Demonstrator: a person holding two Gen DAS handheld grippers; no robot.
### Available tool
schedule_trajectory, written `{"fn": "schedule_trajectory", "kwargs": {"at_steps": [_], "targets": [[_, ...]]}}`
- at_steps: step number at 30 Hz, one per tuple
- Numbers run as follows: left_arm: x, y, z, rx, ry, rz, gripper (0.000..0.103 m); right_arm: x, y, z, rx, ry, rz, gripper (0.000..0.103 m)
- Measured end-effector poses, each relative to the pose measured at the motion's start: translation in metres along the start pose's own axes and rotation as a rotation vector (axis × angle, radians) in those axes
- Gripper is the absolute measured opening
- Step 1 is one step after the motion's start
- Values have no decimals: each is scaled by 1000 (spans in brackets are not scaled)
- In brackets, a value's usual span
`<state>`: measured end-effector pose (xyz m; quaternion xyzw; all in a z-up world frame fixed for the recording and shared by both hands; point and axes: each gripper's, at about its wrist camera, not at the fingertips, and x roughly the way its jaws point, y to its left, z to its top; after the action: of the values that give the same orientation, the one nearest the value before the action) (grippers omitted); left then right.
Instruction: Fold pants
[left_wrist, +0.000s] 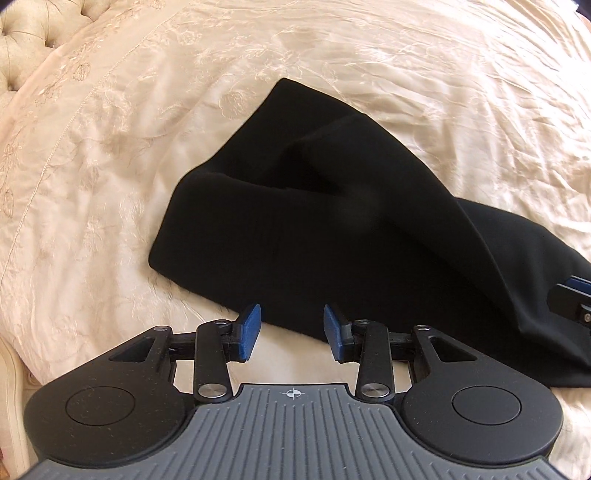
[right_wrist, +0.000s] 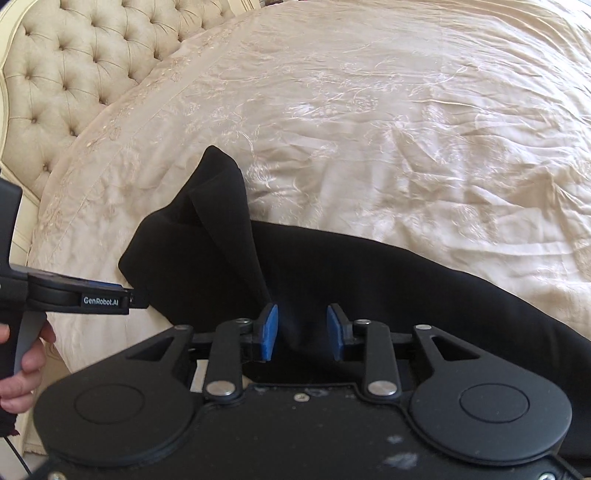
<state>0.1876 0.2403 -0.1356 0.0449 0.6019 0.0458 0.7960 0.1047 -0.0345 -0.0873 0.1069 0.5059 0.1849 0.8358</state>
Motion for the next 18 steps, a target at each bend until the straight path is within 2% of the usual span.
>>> {"fn": "schedule_trajectory", "kwargs": {"at_steps": [3, 9, 12, 15, 18], "targets": [[-19, 13, 11, 0, 2, -9, 36, 27, 18, 28, 31, -2, 17, 34], [12, 36, 40, 41, 30, -6, 37, 79, 42, 79, 80, -17, -16, 35], [33, 45, 39, 66, 80, -15, 36, 102, 44, 99, 124, -7, -2, 36], [59, 55, 28, 83, 167, 11, 37, 124, 42, 110, 172, 25, 34, 39], [65, 65, 18, 66, 173, -33, 37, 144, 41, 116, 196, 74, 65, 40]]}}
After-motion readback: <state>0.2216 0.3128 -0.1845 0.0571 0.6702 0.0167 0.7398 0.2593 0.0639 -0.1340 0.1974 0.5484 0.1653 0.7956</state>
